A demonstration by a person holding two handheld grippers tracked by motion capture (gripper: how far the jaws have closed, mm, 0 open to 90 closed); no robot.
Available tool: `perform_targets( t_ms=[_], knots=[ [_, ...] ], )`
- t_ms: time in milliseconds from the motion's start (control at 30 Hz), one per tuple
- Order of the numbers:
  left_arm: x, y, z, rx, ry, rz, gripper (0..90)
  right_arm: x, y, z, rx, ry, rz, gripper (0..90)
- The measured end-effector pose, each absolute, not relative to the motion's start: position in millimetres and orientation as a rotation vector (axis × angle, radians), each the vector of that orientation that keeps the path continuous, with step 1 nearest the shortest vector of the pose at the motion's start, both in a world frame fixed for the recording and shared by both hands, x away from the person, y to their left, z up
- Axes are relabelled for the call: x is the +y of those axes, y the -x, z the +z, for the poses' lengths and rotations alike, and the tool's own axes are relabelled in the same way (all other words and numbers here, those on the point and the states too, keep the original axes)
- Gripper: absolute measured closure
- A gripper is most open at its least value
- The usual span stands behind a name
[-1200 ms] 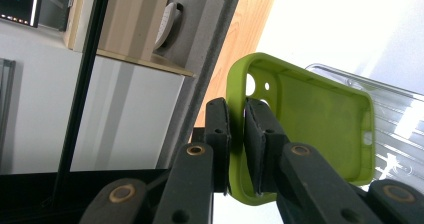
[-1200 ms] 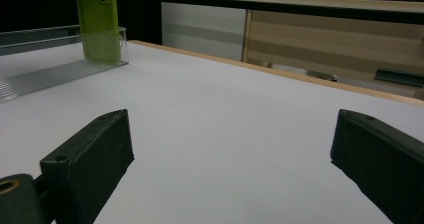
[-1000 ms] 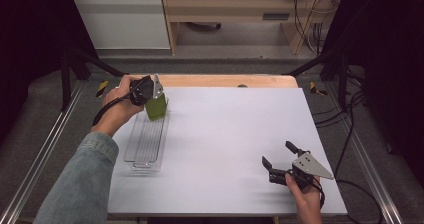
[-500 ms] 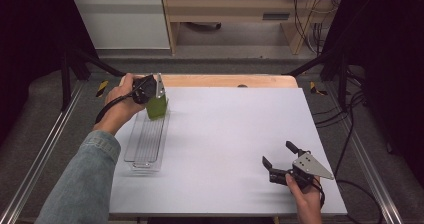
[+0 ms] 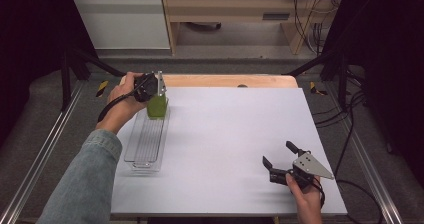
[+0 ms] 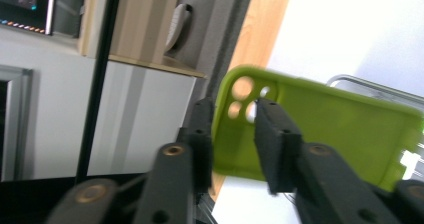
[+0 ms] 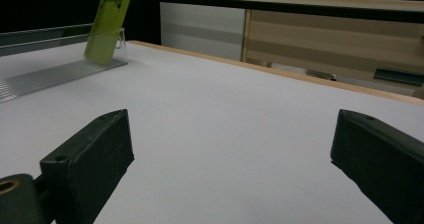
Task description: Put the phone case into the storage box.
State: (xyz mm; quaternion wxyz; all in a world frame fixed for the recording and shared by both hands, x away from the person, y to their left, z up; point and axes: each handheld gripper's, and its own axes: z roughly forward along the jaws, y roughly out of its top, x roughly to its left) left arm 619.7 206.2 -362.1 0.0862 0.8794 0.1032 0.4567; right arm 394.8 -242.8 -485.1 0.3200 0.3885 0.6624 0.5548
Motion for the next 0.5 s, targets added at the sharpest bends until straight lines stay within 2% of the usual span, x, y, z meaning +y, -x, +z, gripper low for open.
perform_targets(
  t_ms=[67,133,300,500],
  knots=[
    [207,-620,-360,0.353,-2.588,1.378,55.1,-243,-395,-485,1.74,-1.021,1.46,3.7],
    [209,-619,-359,0.386,-2.56,1.379,49.4,-243,-395,-485,1.738,-1.022,1.46,3.7],
    [211,-614,-357,0.472,-2.5,1.354,41.0,-243,-394,-485,1.737,-1.019,1.461,3.6],
    [211,-607,-356,0.506,-2.468,1.336,35.1,-243,-394,-485,1.736,-1.019,1.459,3.6]
  ],
)
